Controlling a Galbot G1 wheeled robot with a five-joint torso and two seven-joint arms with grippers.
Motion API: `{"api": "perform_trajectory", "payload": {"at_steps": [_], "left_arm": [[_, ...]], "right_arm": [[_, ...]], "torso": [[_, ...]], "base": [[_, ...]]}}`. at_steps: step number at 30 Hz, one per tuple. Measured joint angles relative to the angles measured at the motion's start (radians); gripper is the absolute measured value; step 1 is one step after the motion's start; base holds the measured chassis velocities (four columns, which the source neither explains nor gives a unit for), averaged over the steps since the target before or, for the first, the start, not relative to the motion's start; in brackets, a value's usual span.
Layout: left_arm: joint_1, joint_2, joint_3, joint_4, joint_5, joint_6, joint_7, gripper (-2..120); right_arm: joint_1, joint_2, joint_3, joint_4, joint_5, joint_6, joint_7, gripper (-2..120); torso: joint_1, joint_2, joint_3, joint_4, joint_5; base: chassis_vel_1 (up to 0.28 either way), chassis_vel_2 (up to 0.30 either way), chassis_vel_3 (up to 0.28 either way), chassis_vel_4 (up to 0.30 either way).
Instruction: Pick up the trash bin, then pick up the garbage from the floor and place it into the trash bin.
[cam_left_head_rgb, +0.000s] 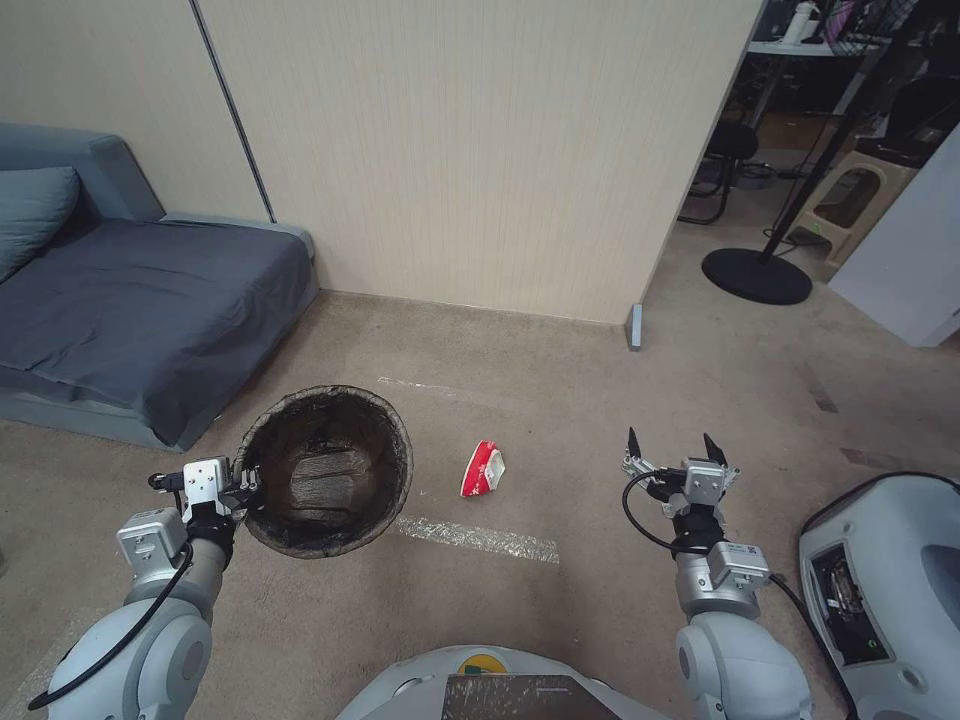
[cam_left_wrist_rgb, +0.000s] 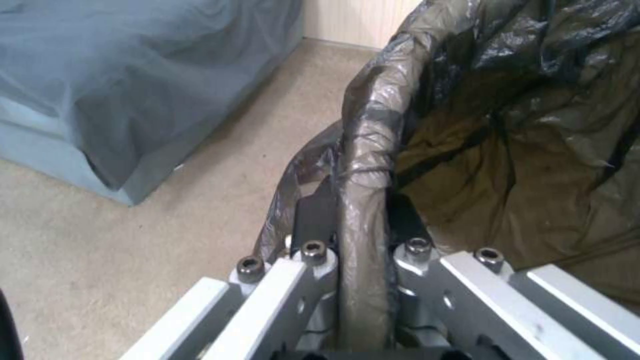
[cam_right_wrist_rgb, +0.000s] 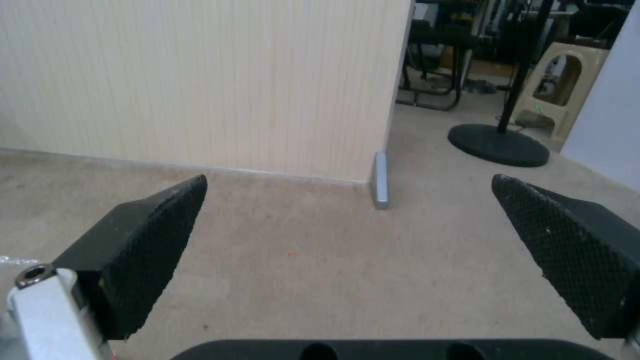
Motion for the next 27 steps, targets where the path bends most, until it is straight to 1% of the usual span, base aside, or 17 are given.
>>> {"api": "perform_trajectory", "payload": {"at_steps": [20, 24, 27], "left_arm": [[-0.009, 0.002, -0.001, -0.002, -0.008, 0.006, -0.004, 3], [-0.023, 0.016, -0.005, -0.003, -0.020, 0.010, -0.015, 3], [-0.044, 0.046, -0.010, -0.003, -0.041, 0.014, -0.032, 3]], "right_arm": [[0.007, 0.000, -0.002, -0.010, 0.001, 0.000, 0.004, 100], [0.018, 0.000, -0.004, -0.019, 0.011, -0.003, 0.006, 100], [0.058, 0.000, -0.006, -0.034, 0.031, -0.039, 0.003, 100]], "torso": [[0.000, 0.000, 0.000, -0.0001, -0.0001], [0.000, 0.000, 0.000, 0.0000, -0.0001], [0.000, 0.000, 0.000, -0.0001, -0.0001]], "base": [[-0.072, 0.065, 0.072, -0.073], [-0.012, 0.017, 0.010, -0.010], [0.000, 0.000, 0.000, 0.000]]}}
